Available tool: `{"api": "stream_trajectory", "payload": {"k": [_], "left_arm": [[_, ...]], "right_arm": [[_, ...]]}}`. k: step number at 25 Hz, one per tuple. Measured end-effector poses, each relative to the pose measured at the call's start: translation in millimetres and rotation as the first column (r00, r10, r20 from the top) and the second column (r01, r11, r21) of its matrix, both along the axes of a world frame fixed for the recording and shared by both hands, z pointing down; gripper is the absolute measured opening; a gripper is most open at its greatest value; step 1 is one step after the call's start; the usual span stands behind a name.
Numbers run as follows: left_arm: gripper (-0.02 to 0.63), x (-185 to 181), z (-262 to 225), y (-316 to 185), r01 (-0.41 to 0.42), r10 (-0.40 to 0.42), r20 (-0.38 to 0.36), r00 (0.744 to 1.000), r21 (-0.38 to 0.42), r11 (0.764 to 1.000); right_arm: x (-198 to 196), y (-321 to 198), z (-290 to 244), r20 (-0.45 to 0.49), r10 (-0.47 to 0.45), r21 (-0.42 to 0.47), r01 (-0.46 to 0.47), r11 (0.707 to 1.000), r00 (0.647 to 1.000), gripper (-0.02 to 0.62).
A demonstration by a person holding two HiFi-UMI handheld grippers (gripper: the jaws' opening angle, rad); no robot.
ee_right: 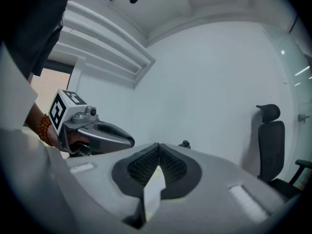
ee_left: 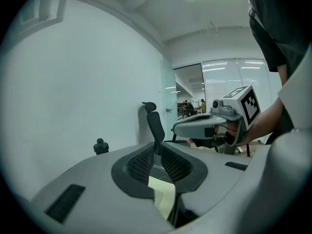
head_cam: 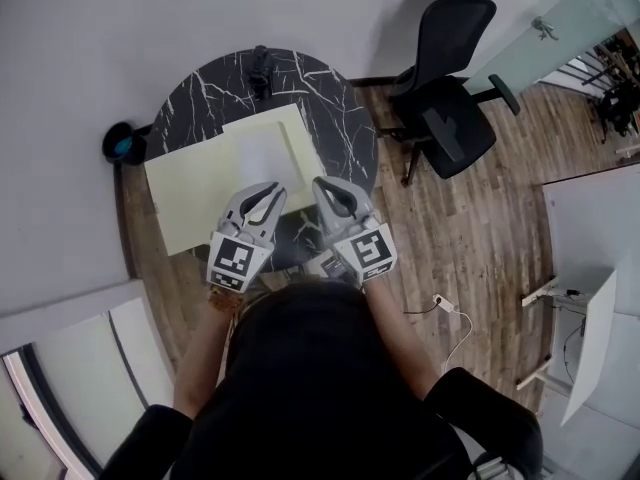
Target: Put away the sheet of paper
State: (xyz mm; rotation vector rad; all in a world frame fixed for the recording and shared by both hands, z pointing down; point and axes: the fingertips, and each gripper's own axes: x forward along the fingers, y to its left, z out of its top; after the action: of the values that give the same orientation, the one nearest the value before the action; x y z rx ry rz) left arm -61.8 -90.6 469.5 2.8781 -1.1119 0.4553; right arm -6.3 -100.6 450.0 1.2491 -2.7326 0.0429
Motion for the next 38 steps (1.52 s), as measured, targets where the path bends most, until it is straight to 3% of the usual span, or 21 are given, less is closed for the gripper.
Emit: {"api": "stream_trajectory", "payload": {"k": [8,21,38], "left_arm": [[0.055,-6.2,9.8,16.8,0.015,-0.015,0.003,1.000,-0.035,0.999],[0.055,-22.9,19.6,18.1,0.040,-0.038,0.035,0.999,-0.047,0.998],[0.054,-26.6,24.7,17.9,0.055,-0.054,0.028,0.998,-0.047,0.997]], "right_arm": [[12.8,-0.5,-13.2,0.006,0.094,0.071,-0.094,0.993,0.996,-0.002],[-2.2,-6.9,-9.6,-0.005,0.056,0.090,-0.055,0.994,0.998,-0.002],[7.0,-12.3,-7.1,-0.019,0.088,0.097,-0.086,0.992,0.996,-0.002]]}}
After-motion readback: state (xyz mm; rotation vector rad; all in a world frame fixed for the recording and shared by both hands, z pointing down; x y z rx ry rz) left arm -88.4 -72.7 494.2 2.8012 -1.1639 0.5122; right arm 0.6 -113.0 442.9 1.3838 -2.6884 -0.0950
